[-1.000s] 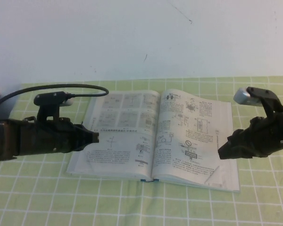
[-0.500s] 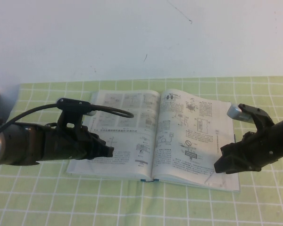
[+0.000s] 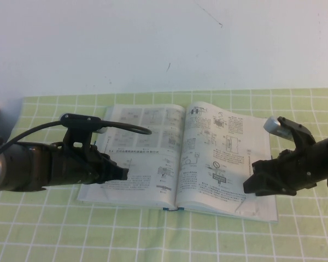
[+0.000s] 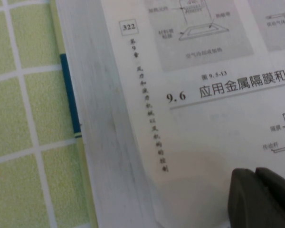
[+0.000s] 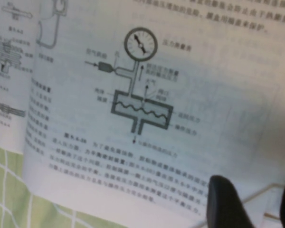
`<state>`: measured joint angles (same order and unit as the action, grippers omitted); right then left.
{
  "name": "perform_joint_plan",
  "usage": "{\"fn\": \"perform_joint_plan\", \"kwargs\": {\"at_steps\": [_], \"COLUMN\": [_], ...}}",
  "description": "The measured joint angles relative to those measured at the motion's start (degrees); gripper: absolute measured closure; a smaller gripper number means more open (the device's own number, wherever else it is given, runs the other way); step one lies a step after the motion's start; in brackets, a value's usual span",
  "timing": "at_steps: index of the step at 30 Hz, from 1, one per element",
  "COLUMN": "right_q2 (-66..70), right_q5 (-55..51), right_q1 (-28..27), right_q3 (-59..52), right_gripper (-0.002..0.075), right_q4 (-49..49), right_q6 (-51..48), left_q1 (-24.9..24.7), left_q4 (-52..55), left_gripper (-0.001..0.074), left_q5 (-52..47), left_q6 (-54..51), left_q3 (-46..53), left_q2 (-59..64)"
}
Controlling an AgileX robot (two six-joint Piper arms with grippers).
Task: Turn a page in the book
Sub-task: Open the closed book
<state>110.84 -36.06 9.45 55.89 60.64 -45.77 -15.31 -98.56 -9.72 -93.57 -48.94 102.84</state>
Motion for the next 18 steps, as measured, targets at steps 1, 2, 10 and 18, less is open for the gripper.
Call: {"fn": "perform_joint_plan", "kwargs": {"at_steps": [1, 2, 10, 18], "right_q2": [0.1, 0.2, 0.3, 0.3], "right_q5": [0.0, 0.0, -0.3, -4.1], "right_q1": [0.0, 0.0, 0.0, 0.0], "right_q3": [0.0, 0.0, 0.0, 0.0], "right_gripper": [0.0464, 0.0465, 0.0464, 0.0464], "right_q4": [1.1, 2.0, 6.9, 5.1], "right_q6": [-0.9, -1.6, -6.5, -5.2], "left_q1": [0.0, 0.0, 0.0, 0.0], "left_q4": [0.0, 0.0, 0.0, 0.0], "left_gripper": [0.0739, 0.0739, 0.0739, 0.0739], "left_q5": [0.0, 0.0, -0.4, -0.4], "left_q6": [0.0, -0.2, -0.2, -0.2], "left_q3": [0.0, 0.0, 0.0, 0.0], "left_q2": [0.0, 0.0, 0.0, 0.0]}}
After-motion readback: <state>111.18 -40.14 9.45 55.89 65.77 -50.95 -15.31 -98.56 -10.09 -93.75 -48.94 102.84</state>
